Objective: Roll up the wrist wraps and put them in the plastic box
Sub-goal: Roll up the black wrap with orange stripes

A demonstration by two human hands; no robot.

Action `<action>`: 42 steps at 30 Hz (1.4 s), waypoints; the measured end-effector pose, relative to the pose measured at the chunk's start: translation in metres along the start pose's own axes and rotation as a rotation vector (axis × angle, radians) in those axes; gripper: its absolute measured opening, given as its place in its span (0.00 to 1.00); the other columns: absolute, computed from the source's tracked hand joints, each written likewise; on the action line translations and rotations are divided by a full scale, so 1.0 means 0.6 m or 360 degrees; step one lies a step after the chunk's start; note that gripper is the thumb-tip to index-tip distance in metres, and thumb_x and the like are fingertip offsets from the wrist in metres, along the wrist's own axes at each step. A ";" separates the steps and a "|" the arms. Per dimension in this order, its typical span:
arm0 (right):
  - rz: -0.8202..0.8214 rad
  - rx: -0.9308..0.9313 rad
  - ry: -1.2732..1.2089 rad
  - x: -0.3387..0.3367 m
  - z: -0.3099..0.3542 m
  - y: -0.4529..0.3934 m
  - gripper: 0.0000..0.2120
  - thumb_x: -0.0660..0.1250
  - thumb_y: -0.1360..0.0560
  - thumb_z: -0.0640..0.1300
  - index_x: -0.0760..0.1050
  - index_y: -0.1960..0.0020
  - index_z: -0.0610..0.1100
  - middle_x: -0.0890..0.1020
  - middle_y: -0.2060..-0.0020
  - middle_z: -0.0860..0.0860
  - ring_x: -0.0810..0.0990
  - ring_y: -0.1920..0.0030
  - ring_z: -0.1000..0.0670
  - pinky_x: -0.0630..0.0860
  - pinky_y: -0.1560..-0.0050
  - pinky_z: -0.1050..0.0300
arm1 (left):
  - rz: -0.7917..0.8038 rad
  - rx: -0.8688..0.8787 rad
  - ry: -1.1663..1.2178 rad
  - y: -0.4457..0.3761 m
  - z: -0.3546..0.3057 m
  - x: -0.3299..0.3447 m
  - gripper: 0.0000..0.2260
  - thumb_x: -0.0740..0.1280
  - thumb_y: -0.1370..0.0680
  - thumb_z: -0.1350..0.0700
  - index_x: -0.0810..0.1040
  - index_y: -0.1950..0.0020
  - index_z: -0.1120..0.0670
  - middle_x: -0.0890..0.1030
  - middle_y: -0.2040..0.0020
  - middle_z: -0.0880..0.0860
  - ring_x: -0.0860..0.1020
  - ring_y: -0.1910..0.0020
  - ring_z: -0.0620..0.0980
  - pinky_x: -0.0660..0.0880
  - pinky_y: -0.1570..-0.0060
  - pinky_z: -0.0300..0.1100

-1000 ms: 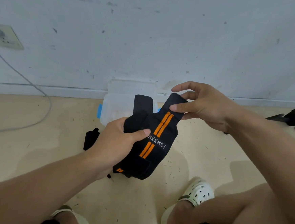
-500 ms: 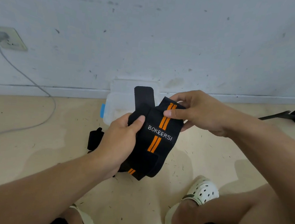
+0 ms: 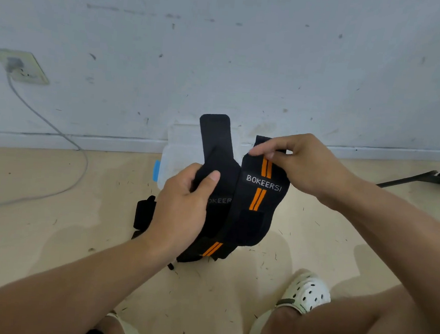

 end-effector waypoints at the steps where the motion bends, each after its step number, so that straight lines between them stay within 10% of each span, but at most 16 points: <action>1: -0.0025 0.0027 -0.0003 -0.003 0.000 0.000 0.18 0.63 0.15 0.40 0.86 0.52 0.56 0.86 0.54 0.57 0.83 0.58 0.58 0.77 0.60 0.72 | -0.0040 0.0024 0.0027 0.001 -0.003 -0.003 0.08 0.64 0.15 0.50 0.83 0.47 0.48 0.87 0.55 0.42 0.83 0.55 0.37 0.72 0.61 0.23; 7: -0.0068 0.0097 -0.0033 -0.017 0.004 0.004 0.09 0.67 0.17 0.51 0.86 0.48 0.55 0.86 0.51 0.59 0.83 0.54 0.61 0.74 0.56 0.71 | -0.0163 0.0171 0.0106 0.003 -0.025 -0.016 0.09 0.64 0.15 0.52 0.82 0.48 0.52 0.86 0.58 0.43 0.82 0.58 0.35 0.73 0.62 0.25; 10: 0.0159 0.0000 -0.0148 0.007 0.023 0.013 0.22 0.66 0.26 0.69 0.87 0.47 0.54 0.87 0.49 0.58 0.85 0.50 0.60 0.76 0.43 0.61 | 0.0044 0.0144 0.0010 0.004 -0.020 0.004 0.08 0.64 0.15 0.52 0.83 0.47 0.50 0.87 0.55 0.43 0.84 0.55 0.38 0.74 0.60 0.25; 14: 0.0209 -0.0210 -0.0260 0.029 0.044 0.022 0.06 0.75 0.24 0.50 0.85 0.54 0.49 0.88 0.57 0.51 0.86 0.57 0.55 0.80 0.55 0.63 | 0.0191 0.0001 -0.0005 0.008 -0.006 0.021 0.10 0.64 0.15 0.50 0.84 0.48 0.51 0.87 0.56 0.46 0.84 0.57 0.40 0.76 0.60 0.28; 19: 0.0315 -0.0280 -0.0223 0.029 0.045 0.025 0.10 0.70 0.19 0.46 0.80 0.56 0.41 0.82 0.59 0.41 0.79 0.61 0.50 0.75 0.55 0.58 | -0.0062 -0.0139 0.0107 -0.015 0.003 -0.008 0.10 0.63 0.15 0.46 0.81 0.41 0.48 0.84 0.45 0.45 0.83 0.43 0.47 0.81 0.40 0.50; 24: 0.0401 -0.0290 -0.0439 0.034 0.045 0.025 0.12 0.66 0.17 0.43 0.76 0.58 0.42 0.79 0.62 0.47 0.76 0.60 0.49 0.71 0.50 0.53 | 0.0587 -0.0331 0.0053 -0.025 0.005 0.028 0.09 0.67 0.16 0.54 0.84 0.39 0.50 0.87 0.45 0.48 0.85 0.42 0.51 0.77 0.32 0.54; 33: -0.0035 -0.0121 -0.0971 -0.002 0.044 0.015 0.16 0.67 0.19 0.49 0.69 0.61 0.43 0.74 0.66 0.45 0.75 0.57 0.44 0.71 0.47 0.48 | -0.0094 -0.0390 0.0311 -0.051 0.014 -0.027 0.09 0.66 0.15 0.50 0.85 0.43 0.49 0.88 0.51 0.48 0.86 0.47 0.51 0.81 0.38 0.57; 42: 0.0409 0.0164 0.0074 0.059 0.025 0.033 0.09 0.75 0.26 0.58 0.86 0.53 0.54 0.88 0.62 0.57 0.87 0.62 0.57 0.79 0.55 0.62 | -0.0171 -0.0241 0.0381 -0.063 -0.021 -0.047 0.08 0.70 0.17 0.52 0.82 0.42 0.53 0.88 0.55 0.50 0.87 0.54 0.50 0.84 0.44 0.55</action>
Point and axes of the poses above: each hand's wrist, its own y-axis away from the middle knuckle, its own x-axis out of the palm, z = x × y, the point moved 7 cm from there along -y, towards the middle knuckle
